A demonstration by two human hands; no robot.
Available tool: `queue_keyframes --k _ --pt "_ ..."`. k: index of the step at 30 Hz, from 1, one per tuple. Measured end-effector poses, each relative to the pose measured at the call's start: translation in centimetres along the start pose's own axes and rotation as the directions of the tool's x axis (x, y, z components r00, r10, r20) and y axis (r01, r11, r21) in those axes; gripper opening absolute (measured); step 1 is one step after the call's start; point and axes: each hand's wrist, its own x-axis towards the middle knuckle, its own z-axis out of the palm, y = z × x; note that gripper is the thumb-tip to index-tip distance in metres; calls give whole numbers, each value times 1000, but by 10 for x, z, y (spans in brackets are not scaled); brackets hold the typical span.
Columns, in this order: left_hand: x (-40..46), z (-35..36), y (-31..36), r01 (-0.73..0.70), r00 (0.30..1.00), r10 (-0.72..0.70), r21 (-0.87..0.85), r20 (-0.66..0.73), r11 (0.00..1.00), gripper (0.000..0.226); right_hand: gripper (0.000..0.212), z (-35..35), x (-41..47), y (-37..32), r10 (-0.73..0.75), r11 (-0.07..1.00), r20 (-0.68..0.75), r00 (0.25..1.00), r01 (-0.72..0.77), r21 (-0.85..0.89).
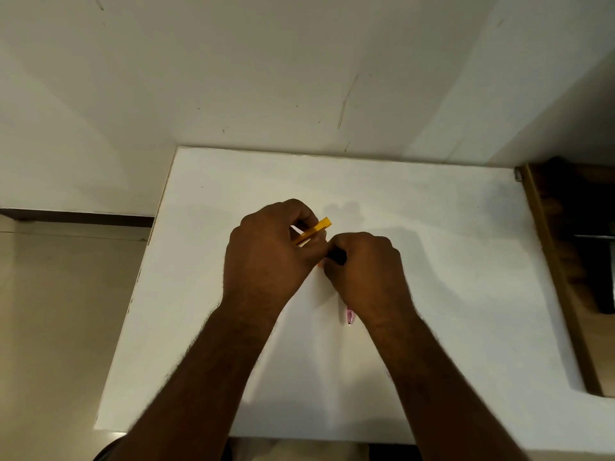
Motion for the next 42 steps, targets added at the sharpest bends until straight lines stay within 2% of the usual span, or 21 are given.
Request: queue_keyframes --k 2,4,6,7,8,10,16,19,23,31,36,42 --pt "0 0 0 7 1000 -7 -3 9 1000 19 15 -3 1 1 10 996 -35 999 -7 91" --pt "0 1 -2 1 1000 -1 7 16 1000 19 12 -9 5 3 102 924 -91 991 -60 377" --pt "1 1 -3 -20 1000 20 16 24 1000 17 10 -17 7 4 227 692 -13 974 -152 706" --pt "1 2 -3 -34 999 34 16 27 999 17 10 -20 7 4 242 561 57 969 -188 806" --pt "1 2 -3 -51 998 51 16 31 999 16 9 -22 8 3 233 467 112 966 -212 858" --pt "1 2 -4 -88 995 87 21 40 996 14 12 -22 6 2 206 370 166 964 -234 899" --pt "2 -1 -8 -142 988 138 51 76 989 16 16 -17 6 5 188 248 267 945 -308 918" --pt "2 -3 -8 -167 983 162 52 85 985 18 18 -15 7 7 177 220 301 937 -336 916" --pt "3 -3 -9 -156 985 151 60 89 986 18 18 -12 7 7 174 236 310 935 -346 908" --pt "3 -4 -11 -61 992 57 25 116 998 14 14 -16 7 3 195 444 201 960 -269 855" --pt "4 -4 -9 -44 994 42 16 97 999 11 13 -23 9 3 245 351 219 945 -297 888" --pt "3 -5 -8 -40 996 41 -4 81 999 13 9 -29 9 6 287 377 192 939 -295 878"
